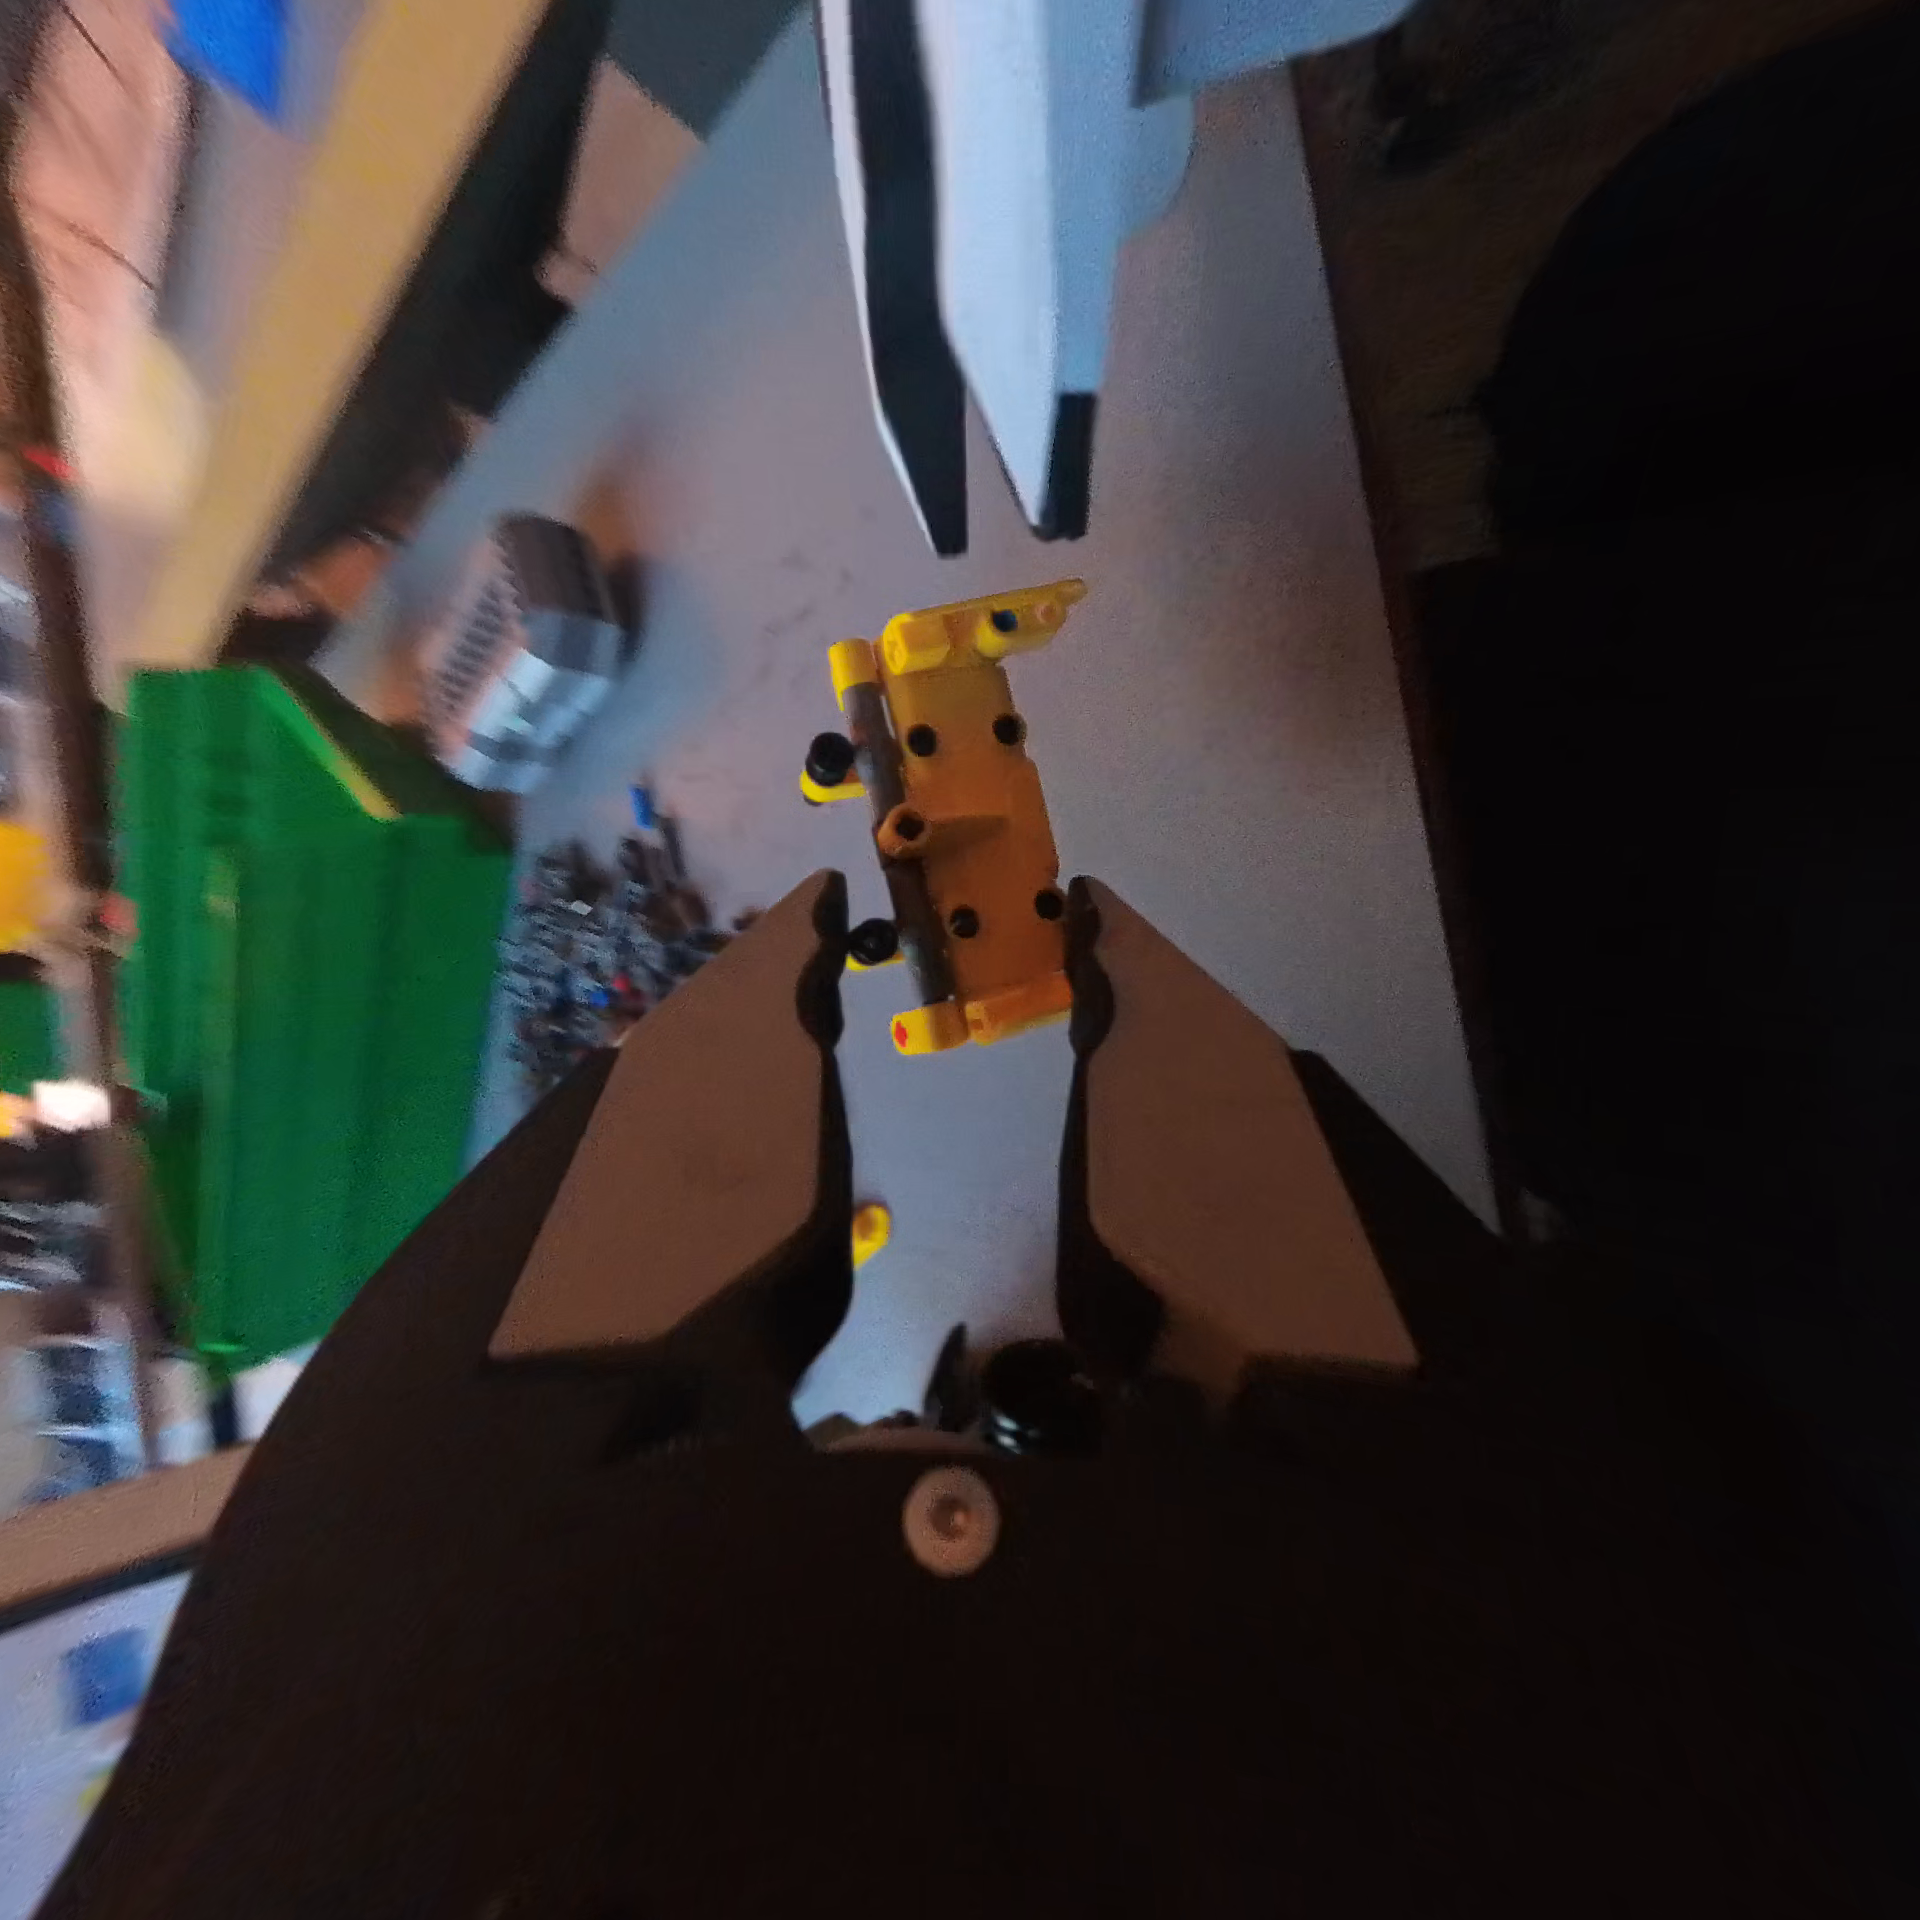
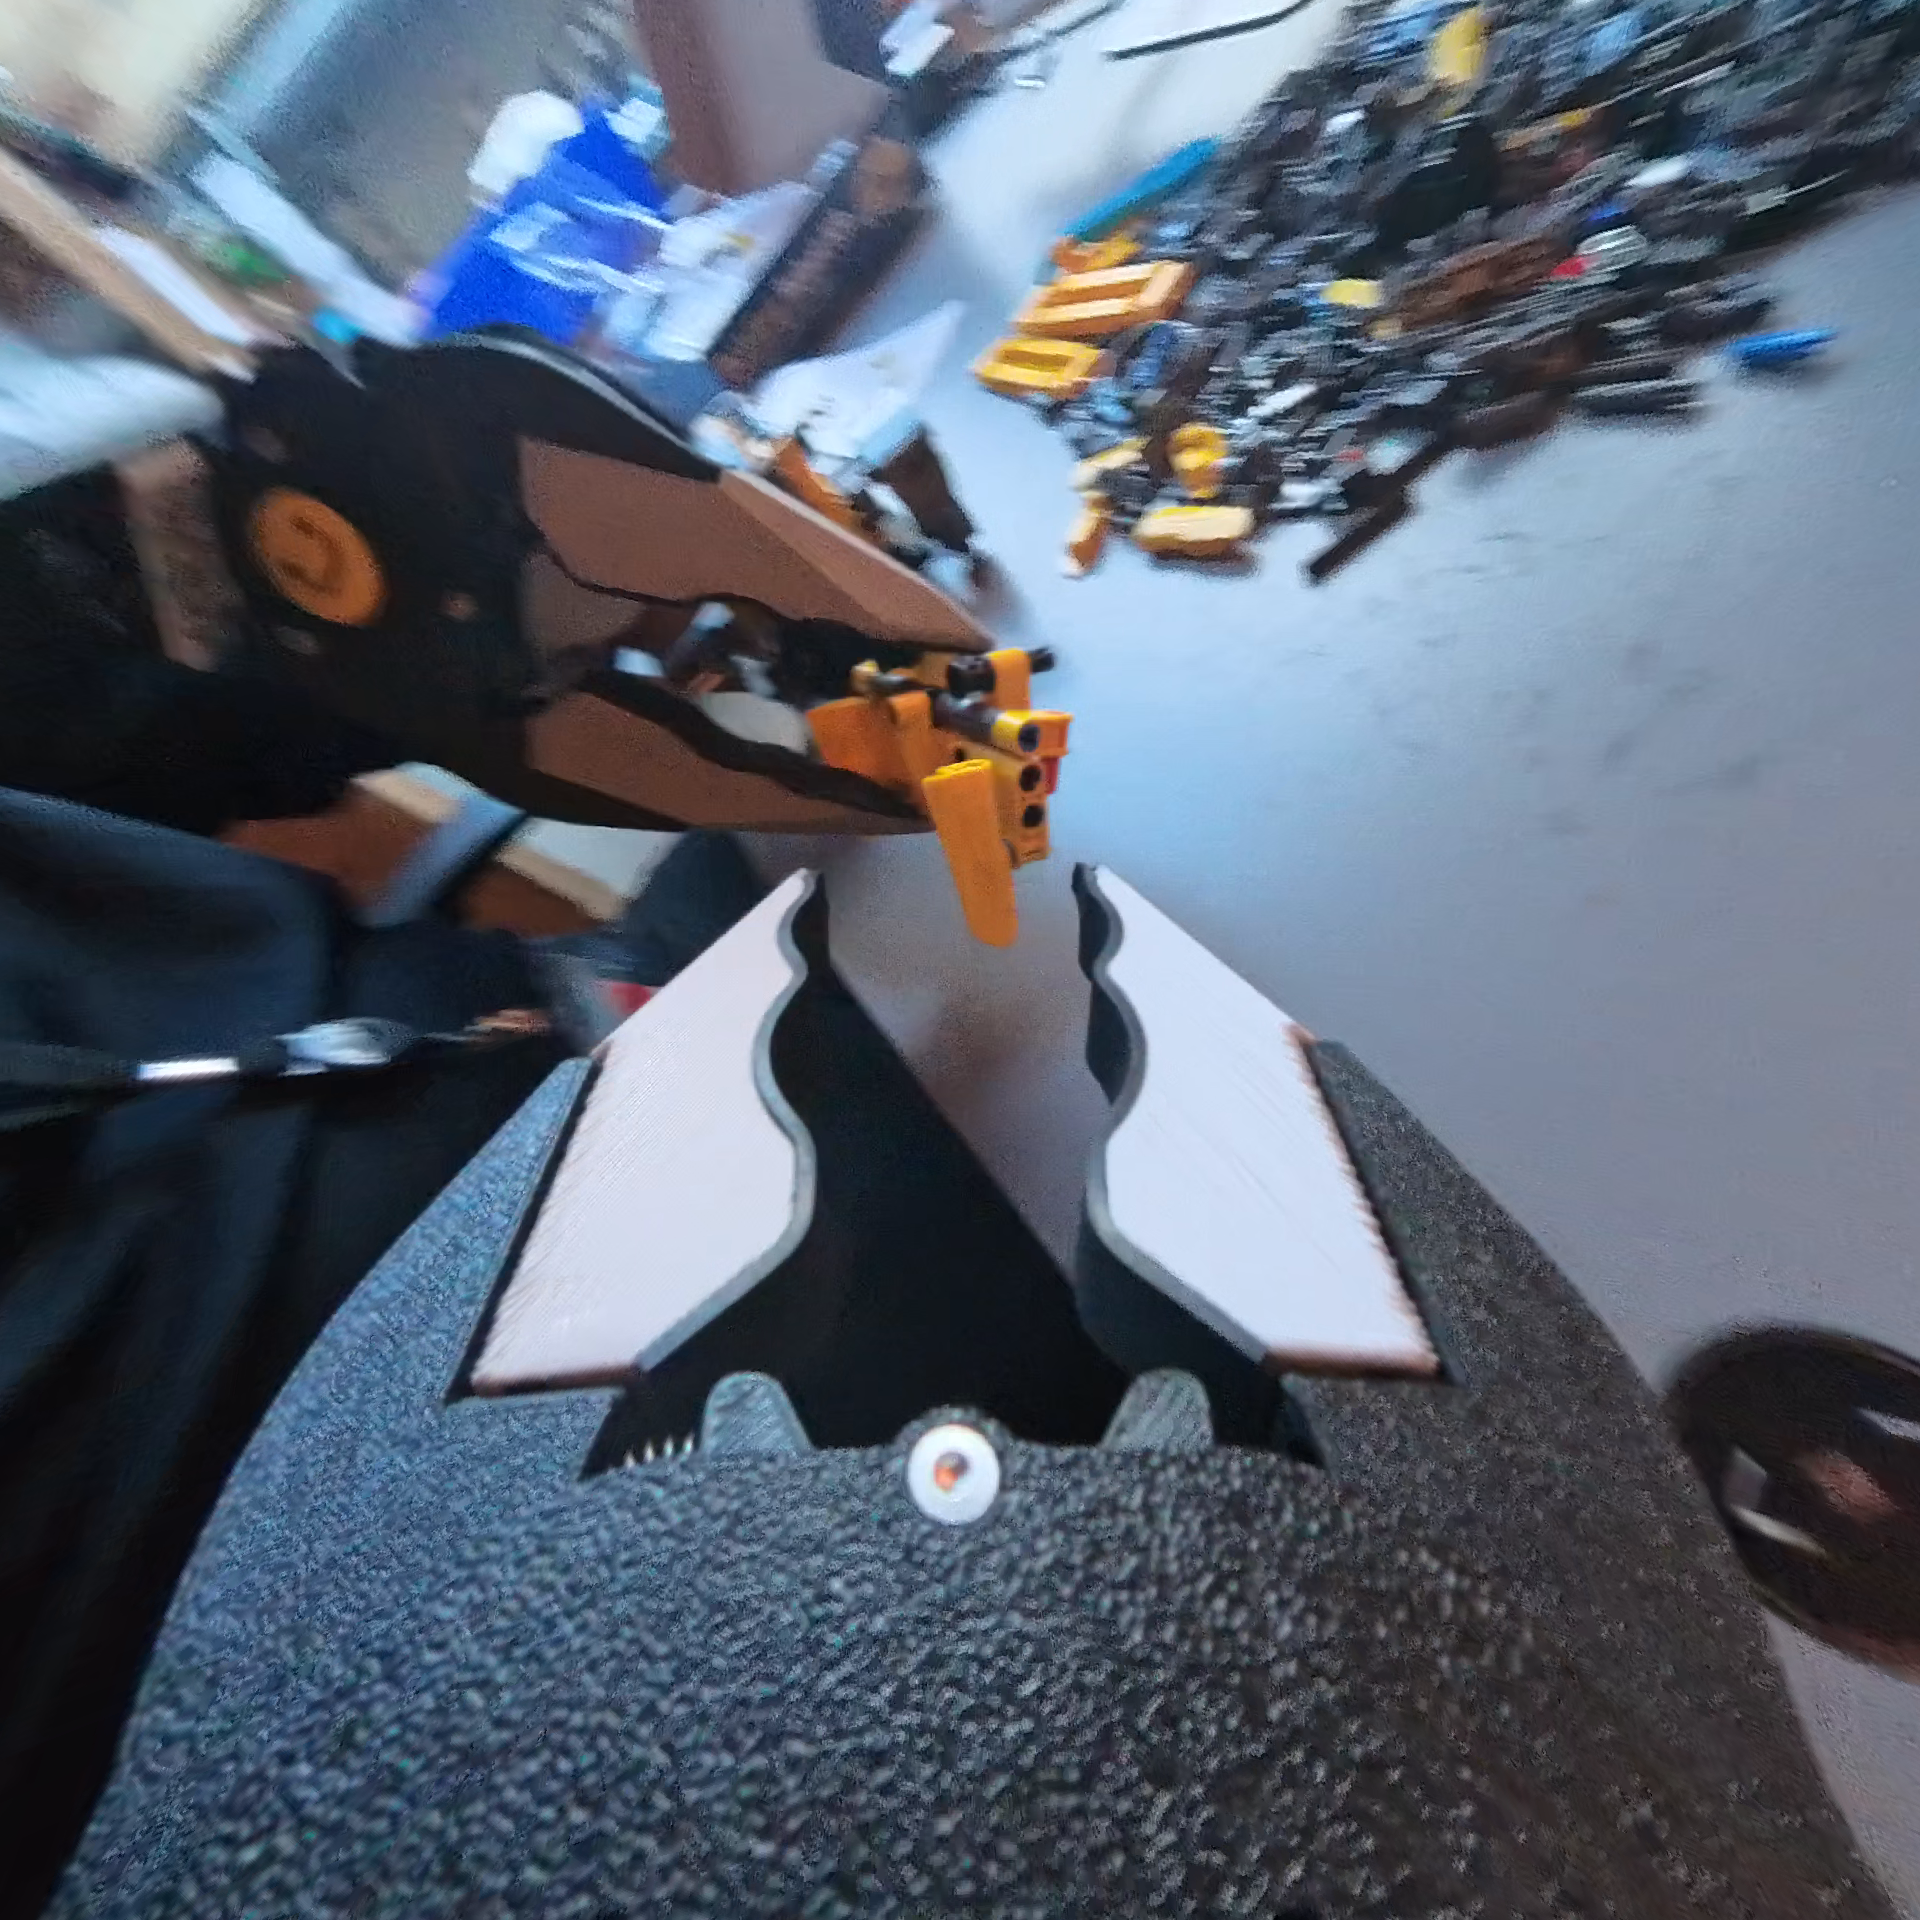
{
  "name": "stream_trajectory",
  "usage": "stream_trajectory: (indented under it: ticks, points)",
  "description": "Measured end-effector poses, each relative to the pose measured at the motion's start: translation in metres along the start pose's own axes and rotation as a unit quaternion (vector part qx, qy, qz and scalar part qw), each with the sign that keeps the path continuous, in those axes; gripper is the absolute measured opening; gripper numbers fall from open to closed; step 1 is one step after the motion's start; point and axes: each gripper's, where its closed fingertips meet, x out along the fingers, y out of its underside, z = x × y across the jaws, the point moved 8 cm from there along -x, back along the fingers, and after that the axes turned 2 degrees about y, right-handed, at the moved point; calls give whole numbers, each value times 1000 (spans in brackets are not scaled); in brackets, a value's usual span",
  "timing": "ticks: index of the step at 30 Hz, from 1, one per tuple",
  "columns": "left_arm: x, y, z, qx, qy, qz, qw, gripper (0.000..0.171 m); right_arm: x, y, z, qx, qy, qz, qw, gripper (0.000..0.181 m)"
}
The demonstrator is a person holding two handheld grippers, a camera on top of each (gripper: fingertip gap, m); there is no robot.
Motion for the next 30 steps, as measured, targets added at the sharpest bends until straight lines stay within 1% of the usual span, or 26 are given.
stream_trajectory:
  ticks: [2, 4, 7, 9, 11, 14, 17, 20, 24, 26, 28, 30]
  points:
    - [-10, -1, -1, 48, -39, -33, 998, 39, 3, -6, 3, 36, -75, -11, 996, 49]
    - [-18, 0, -2, 78, -79, -52, 992, 39, 7, -12, 2, 66, -118, -15, 991, 50]
    - [-25, 3, -4, 117, -122, -63, 984, 39, 14, -17, 1, 79, -156, -15, 985, 50]
    - [-26, 6, -8, 150, -133, -60, 978, 39, 18, -22, 1, 81, -179, -25, 980, 49]
    - [-23, 9, -10, 165, -133, -47, 976, 39, 19, -26, 3, 80, -195, -38, 977, 45]
    - [-22, 13, -7, 150, -128, -45, 979, 39, 20, -29, 4, 65, -193, -41, 978, 33]
    - [-22, 13, -4, 154, -137, -49, 977, 38, 19, -30, 3, 63, -180, -48, 981, 33]
    - [-20, 13, -6, 160, -138, -47, 976, 38, 19, -26, -8, 82, -135, -36, 987, 41]
    - [-18, 15, -8, 167, -134, -41, 976, 38, 22, -23, -7, 97, -138, -20, 985, 35]
    - [-17, 15, -9, 172, -131, -39, 976, 38, 26, -21, -8, 99, -126, -3, 987, 33]
    - [-16, 15, -10, 180, -129, -36, 974, 38, 30, -21, -9, 105, -123, 3, 987, 29]
    - [-16, 15, -11, 183, -127, -32, 974, 38, 31, -23, -8, 102, -131, 2, 986, 16]
